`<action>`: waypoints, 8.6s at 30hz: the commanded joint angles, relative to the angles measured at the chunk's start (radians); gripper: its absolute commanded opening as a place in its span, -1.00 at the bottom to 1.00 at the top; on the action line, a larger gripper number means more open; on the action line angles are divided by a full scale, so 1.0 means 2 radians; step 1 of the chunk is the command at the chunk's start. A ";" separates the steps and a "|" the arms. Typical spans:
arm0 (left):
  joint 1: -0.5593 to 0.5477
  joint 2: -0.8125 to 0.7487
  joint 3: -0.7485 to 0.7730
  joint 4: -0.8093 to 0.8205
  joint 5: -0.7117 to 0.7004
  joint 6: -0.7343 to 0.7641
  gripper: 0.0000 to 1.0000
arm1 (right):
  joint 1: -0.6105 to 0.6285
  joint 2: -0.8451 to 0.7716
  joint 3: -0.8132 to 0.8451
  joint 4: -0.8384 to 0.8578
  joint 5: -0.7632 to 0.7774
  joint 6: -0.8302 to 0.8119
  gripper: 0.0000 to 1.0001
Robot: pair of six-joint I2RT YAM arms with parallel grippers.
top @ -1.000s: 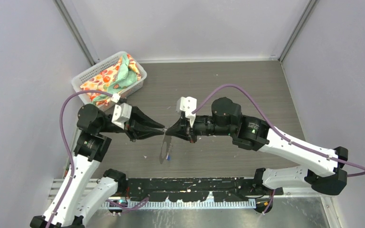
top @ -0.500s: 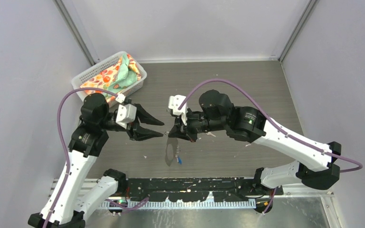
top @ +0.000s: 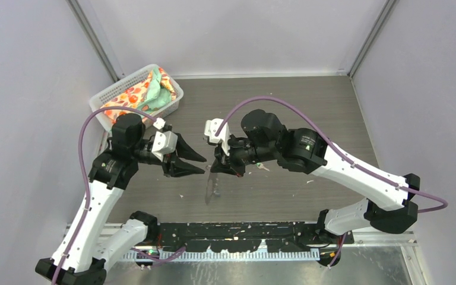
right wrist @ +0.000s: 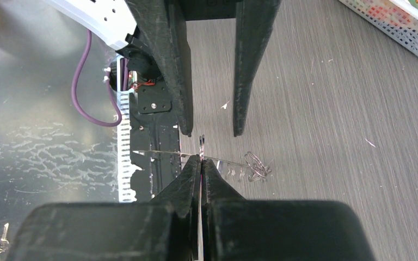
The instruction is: Put the keys on the keyring
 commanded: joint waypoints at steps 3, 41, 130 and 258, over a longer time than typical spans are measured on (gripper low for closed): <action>-0.011 0.002 0.014 -0.014 0.015 0.016 -0.53 | 0.000 0.005 0.028 0.017 -0.007 -0.002 -0.98; -0.028 -0.011 0.008 -0.025 -0.016 0.061 -0.99 | 0.000 0.008 0.023 0.026 -0.021 0.009 -0.98; -0.028 -0.135 -0.080 0.087 0.058 0.176 -0.99 | -0.307 0.177 -0.282 0.139 0.003 -0.031 -0.09; -0.037 -0.059 -0.030 0.193 0.132 -0.087 -0.99 | 0.123 -0.061 -0.005 0.053 0.014 -0.390 -0.98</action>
